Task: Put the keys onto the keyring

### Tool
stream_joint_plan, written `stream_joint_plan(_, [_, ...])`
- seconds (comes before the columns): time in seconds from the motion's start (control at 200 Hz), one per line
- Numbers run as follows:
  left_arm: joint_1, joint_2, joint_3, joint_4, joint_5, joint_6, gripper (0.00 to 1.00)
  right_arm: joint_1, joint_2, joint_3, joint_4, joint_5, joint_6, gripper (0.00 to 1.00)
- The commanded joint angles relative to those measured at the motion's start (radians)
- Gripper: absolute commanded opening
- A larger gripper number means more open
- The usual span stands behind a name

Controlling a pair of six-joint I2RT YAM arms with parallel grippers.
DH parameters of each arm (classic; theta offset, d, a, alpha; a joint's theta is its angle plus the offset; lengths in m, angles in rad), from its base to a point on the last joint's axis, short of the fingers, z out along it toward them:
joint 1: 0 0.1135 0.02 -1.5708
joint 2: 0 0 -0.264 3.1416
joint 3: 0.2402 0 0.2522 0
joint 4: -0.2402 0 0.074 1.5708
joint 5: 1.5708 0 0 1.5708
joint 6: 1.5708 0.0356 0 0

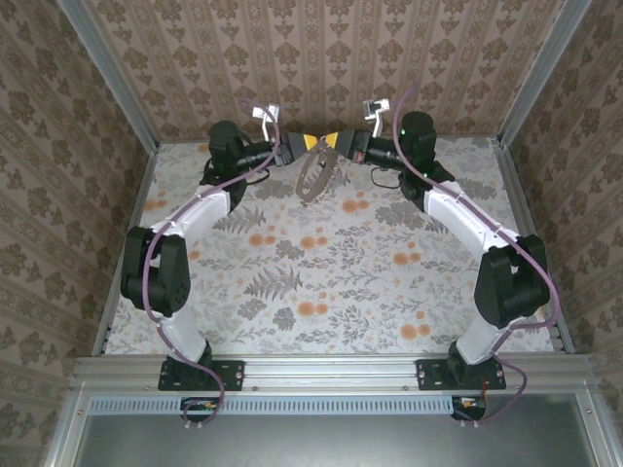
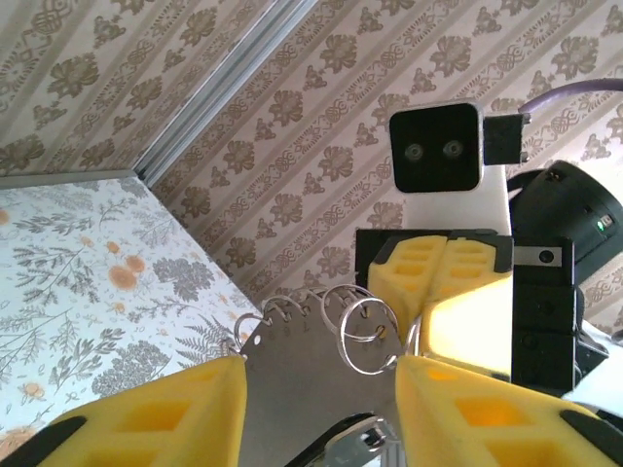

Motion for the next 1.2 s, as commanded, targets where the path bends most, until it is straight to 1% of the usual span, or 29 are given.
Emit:
stream_joint_plan(0.0, [0.02,-0.06,0.067,-0.101,0.079,0.098,0.47,-0.026,0.035,0.111,-0.217,-0.204,-0.187,0.0])
stream_joint_plan(0.125, [0.027,-0.069,0.116,-0.26,0.131,0.216,0.47,-0.053,0.075,0.191,-0.382,-0.303,-0.3,0.0])
stream_joint_plan(0.2, [0.024,-0.072,0.149,-0.369,0.155,0.3,0.46,-0.062,0.09,0.222,-0.457,-0.334,-0.355,0.0])
stream_joint_plan(0.335, [0.014,-0.063,0.202,-0.512,0.2,0.401,0.42,-0.066,0.113,0.247,-0.496,-0.364,-0.381,0.0])
stream_joint_plan(0.4, [0.006,-0.058,0.217,-0.554,0.208,0.433,0.38,-0.067,0.117,0.248,-0.495,-0.367,-0.38,0.0])
stream_joint_plan(0.525, [-0.009,-0.043,0.229,-0.579,0.218,0.455,0.3,-0.065,0.123,0.245,-0.485,-0.367,-0.371,0.0])
stream_joint_plan(0.59, [-0.02,-0.033,0.235,-0.585,0.226,0.462,0.28,-0.064,0.124,0.238,-0.478,-0.369,-0.368,0.0])
stream_joint_plan(0.805, [-0.034,0.001,0.253,-0.612,0.228,0.476,0.25,-0.058,0.116,0.216,-0.462,-0.372,-0.364,0.0])
stream_joint_plan(1.19, [-0.054,0.032,0.265,-0.616,0.215,0.476,0.25,-0.056,0.115,0.207,-0.438,-0.367,-0.35,0.0])
